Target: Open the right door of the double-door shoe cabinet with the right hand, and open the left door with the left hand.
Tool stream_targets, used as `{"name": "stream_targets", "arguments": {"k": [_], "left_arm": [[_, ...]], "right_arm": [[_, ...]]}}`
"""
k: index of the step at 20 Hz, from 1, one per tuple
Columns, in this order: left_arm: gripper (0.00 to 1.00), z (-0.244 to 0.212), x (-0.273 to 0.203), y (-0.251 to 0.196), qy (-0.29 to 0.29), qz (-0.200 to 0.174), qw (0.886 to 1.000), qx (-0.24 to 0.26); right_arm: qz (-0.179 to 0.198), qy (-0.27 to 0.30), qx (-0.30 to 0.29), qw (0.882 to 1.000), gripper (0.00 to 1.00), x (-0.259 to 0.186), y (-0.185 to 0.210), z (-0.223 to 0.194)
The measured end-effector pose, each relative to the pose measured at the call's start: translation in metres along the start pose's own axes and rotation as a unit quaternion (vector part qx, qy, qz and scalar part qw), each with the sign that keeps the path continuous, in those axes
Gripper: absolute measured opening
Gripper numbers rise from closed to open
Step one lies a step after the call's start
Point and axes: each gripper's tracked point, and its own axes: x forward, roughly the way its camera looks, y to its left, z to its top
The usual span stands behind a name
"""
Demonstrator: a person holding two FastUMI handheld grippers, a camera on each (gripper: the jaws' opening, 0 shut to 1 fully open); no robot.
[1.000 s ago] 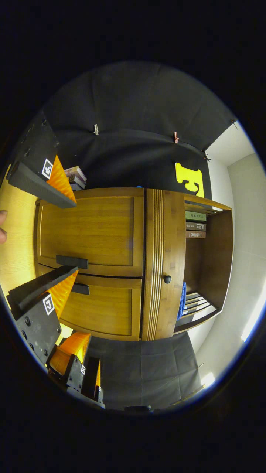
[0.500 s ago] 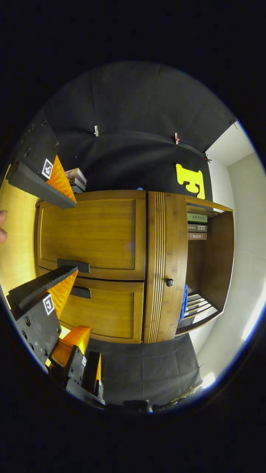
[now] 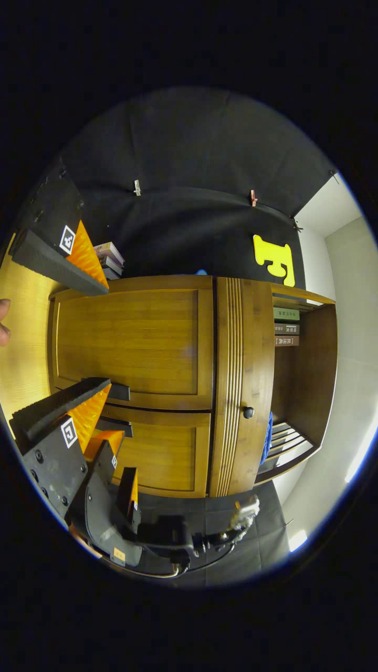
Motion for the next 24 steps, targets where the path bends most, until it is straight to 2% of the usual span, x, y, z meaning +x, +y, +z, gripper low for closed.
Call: {"name": "stream_targets", "arguments": {"k": [3,7,9,10,11,12,16,17,18,19,20,24], "left_arm": [[0.97,-0.005,0.005,0.006,0.005,0.003,1.0,-0.001],[0.97,-0.015,0.009,0.015,0.016,0.011,1.0,-0.006],[0.97,-0.017,0.008,0.021,0.017,0.017,1.0,-0.006],[0.97,-0.019,0.007,0.023,0.017,0.019,1.0,-0.007],[0.97,-0.02,0.007,0.026,0.019,0.022,1.0,-0.008],[0.96,-0.022,0.005,0.029,0.02,0.024,0.999,-0.007],[0.97,-0.026,0.002,0.035,0.026,0.035,0.999,-0.002],[0.97,-0.027,-0.001,0.036,0.027,0.037,0.999,-0.002],[0.97,-0.027,-0.005,0.037,0.027,0.039,0.999,-0.003],[0.97,-0.026,-0.007,0.037,0.026,0.042,0.999,-0.003],[0.97,-0.025,-0.01,0.038,0.025,0.044,0.999,-0.003],[0.97,-0.022,-0.022,0.037,0.023,0.052,0.998,-0.004]], "right_arm": [[0.003,0.013,0.019,1.0,0.98,0.025,0.005,-0.017],[-0.005,0.034,0.017,0.999,0.98,0.062,0.005,-0.042],[-0.01,0.047,0.024,0.999,0.96,0.068,0.002,-0.053],[-0.016,0.047,0.026,0.998,0.85,0.074,0.0,-0.055],[-0.021,0.048,0.03,0.998,0.8,0.078,-0.002,-0.058],[-0.022,0.048,0.031,0.998,0.69,0.08,-0.002,-0.059],[-0.024,0.037,0.008,0.999,0.33,0.081,-0.001,-0.056],[-0.024,0.042,0.018,0.999,0.37,0.075,0.0,-0.056],[-0.018,0.045,0.027,0.998,0.3,0.078,0.001,-0.056],[-0.012,0.051,0.033,0.998,0.3,0.077,0.001,-0.058],[-0.006,0.049,0.029,0.998,0.23,0.076,0.001,-0.058],[0.015,0.052,0.032,0.998,0.23,0.072,0.003,-0.05]]}}
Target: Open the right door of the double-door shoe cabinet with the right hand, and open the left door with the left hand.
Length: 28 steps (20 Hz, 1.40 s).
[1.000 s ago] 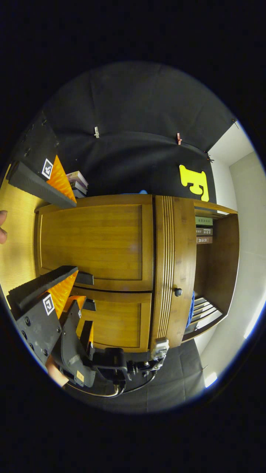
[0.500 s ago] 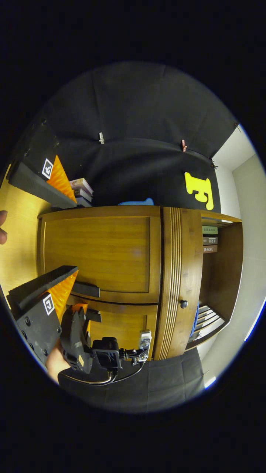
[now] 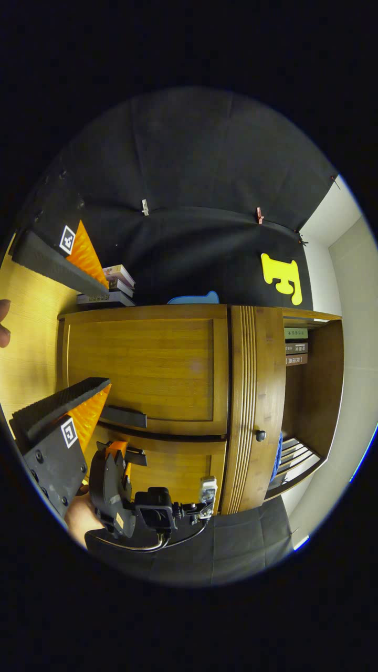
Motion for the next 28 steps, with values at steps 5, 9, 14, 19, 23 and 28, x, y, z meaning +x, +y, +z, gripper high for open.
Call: {"name": "stream_targets", "arguments": {"k": [5,9,14,19,23,28], "left_arm": [[0.97,0.001,-0.014,-0.008,-0.001,0.003,1.0,-0.004],[0.96,0.002,-0.021,-0.018,0.001,-0.001,1.0,-0.004],[0.97,-0.002,-0.024,-0.039,0.006,-0.015,1.0,-0.01],[0.96,-0.004,-0.021,-0.065,0.013,-0.04,0.999,-0.017],[0.97,0.0,-0.017,-0.085,0.006,-0.062,0.998,-0.011],[0.96,0.001,-0.012,-0.104,0.004,-0.081,0.997,-0.014]], "right_arm": [[0.03,0.005,0.017,0.999,0.23,-0.002,-0.001,0.001],[0.048,0.007,0.022,0.999,0.23,-0.002,0.003,0.002],[0.05,0.023,0.043,0.998,0.23,-0.002,0.003,-0.002],[0.037,0.029,0.057,0.997,0.23,-0.001,0.001,-0.002],[0.02,0.028,0.069,0.997,0.23,0.0,-0.001,-0.001],[-0.003,0.025,0.068,0.997,0.23,0.0,-0.005,0.0]]}}
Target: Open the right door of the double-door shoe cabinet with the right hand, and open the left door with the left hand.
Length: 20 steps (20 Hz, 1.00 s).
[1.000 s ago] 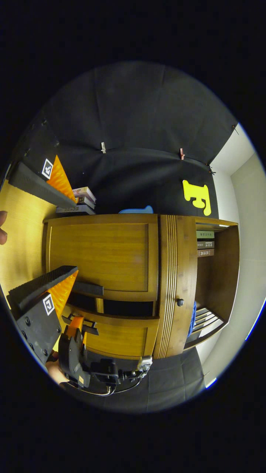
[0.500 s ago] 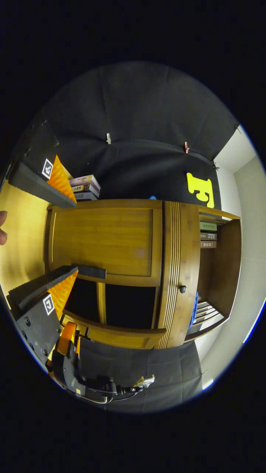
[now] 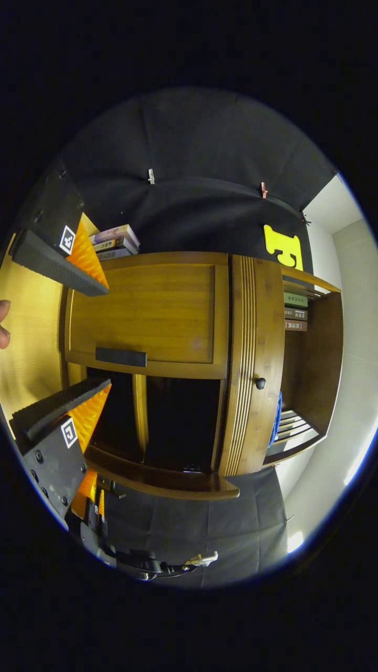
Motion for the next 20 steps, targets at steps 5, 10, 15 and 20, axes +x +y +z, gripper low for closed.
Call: {"name": "stream_targets", "arguments": {"k": [5,10,15,20], "left_arm": [[0.96,0.002,0.007,-0.016,-0.001,-0.01,1.0,-0.009],[0.97,0.003,0.017,-0.036,-0.003,-0.018,1.0,-0.011],[0.97,0.006,0.029,-0.055,-0.003,-0.023,1.0,-0.011],[0.96,0.007,0.041,-0.068,-0.001,-0.02,1.0,0.001]], "right_arm": [[-0.013,0.008,0.007,1.0,0.22,-0.002,-0.002,0.003],[-0.035,0.011,0.027,0.999,0.21,-0.002,-0.006,0.008],[-0.05,-0.003,0.01,0.999,0.16,0.002,-0.024,0.019],[-0.019,0.001,-0.005,1.0,0.16,0.002,-0.03,0.021]]}}
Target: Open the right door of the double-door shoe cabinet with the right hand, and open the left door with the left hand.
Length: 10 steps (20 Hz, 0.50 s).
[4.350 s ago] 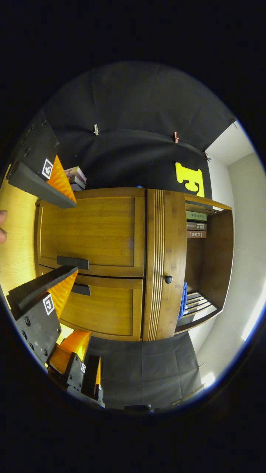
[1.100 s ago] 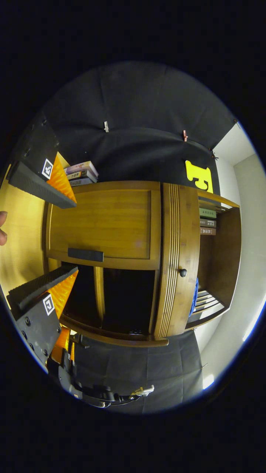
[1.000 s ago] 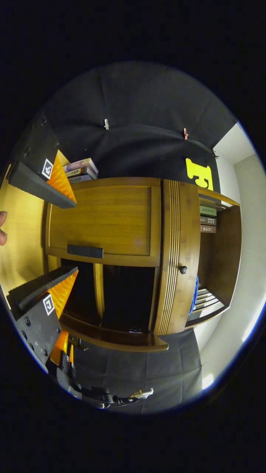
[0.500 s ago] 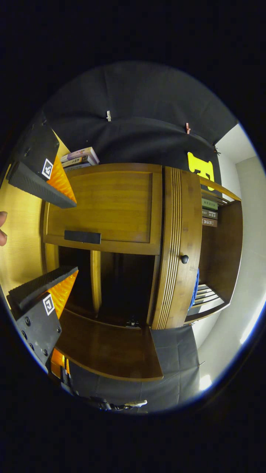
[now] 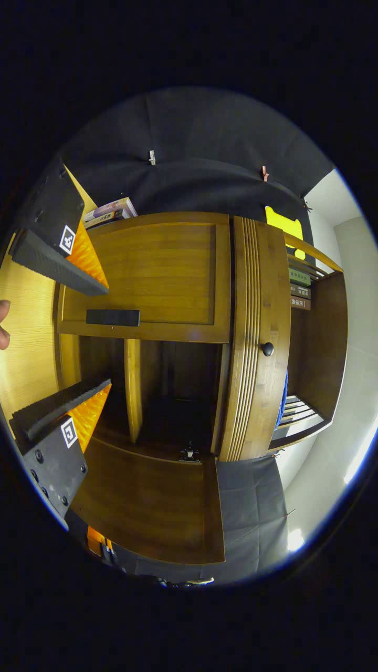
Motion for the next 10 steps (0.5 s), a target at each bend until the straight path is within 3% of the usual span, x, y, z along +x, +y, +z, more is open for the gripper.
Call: {"name": "stream_targets", "arguments": {"k": [10], "left_arm": [[0.96,0.008,0.034,-0.009,-0.003,0.019,0.999,0.026]], "right_arm": [[0.027,-0.009,0.003,1.0,0.16,0.003,0.0,0.003]]}}
